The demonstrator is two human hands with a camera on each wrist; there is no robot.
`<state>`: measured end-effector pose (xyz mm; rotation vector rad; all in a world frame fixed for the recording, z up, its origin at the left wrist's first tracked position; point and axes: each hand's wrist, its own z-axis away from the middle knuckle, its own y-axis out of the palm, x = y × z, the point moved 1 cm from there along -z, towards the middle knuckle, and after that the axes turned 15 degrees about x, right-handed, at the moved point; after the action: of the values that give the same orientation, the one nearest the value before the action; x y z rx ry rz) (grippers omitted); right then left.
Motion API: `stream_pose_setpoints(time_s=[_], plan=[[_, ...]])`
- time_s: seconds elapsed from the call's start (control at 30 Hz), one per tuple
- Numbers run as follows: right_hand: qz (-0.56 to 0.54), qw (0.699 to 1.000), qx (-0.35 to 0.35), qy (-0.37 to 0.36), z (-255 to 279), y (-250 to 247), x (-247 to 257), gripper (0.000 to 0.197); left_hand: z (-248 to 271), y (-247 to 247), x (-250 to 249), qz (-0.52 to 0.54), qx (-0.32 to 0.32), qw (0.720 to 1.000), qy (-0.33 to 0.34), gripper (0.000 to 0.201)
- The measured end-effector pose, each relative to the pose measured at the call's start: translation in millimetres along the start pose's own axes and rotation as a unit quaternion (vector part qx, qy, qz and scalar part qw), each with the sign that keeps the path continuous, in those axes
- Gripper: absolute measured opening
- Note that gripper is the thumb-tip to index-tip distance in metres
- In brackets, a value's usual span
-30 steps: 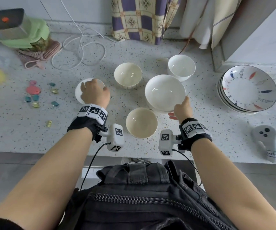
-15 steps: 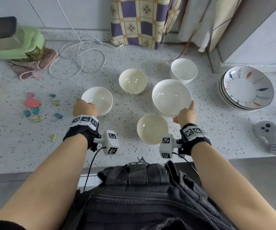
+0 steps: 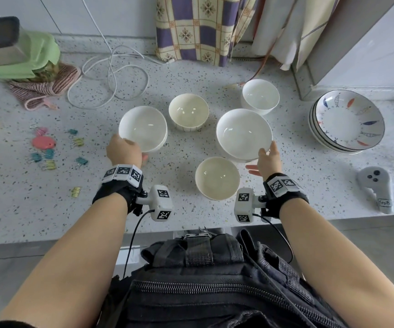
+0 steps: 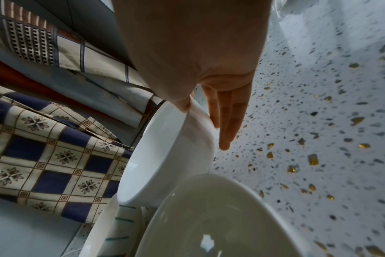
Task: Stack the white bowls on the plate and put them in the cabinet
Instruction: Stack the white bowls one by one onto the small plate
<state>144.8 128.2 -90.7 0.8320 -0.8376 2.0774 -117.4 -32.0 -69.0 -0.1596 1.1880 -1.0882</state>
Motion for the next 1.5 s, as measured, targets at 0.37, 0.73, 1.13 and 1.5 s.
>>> stream_pose_setpoints(time_s=[0.37, 0.73, 1.13, 1.5], plan=[[0.001, 0.994, 0.102, 0.041, -12.9, -34.6, 4.0, 0.044, 19.8, 44.1, -88.3, -0.031, 0.088, 0.957, 0.276, 0.028], [0.065, 0.98, 0.18, 0.049, -16.7, -63.9, 6.8, 0.043, 35.4, 126.4, -130.3, -0.22, 0.188, 0.915, 0.28, 0.023], [0.047, 0.975, 0.21, 0.056, -28.9, -72.1, 9.2, 0.046, 33.3, 157.8, -136.2, -0.316, 0.229, 0.899, 0.2, 0.026], [0.042, 0.973, 0.218, 0.061, -35.7, -72.4, 9.1, 0.05, 25.3, 167.1, -138.8, -0.341, 0.248, 0.886, 0.195, 0.027]])
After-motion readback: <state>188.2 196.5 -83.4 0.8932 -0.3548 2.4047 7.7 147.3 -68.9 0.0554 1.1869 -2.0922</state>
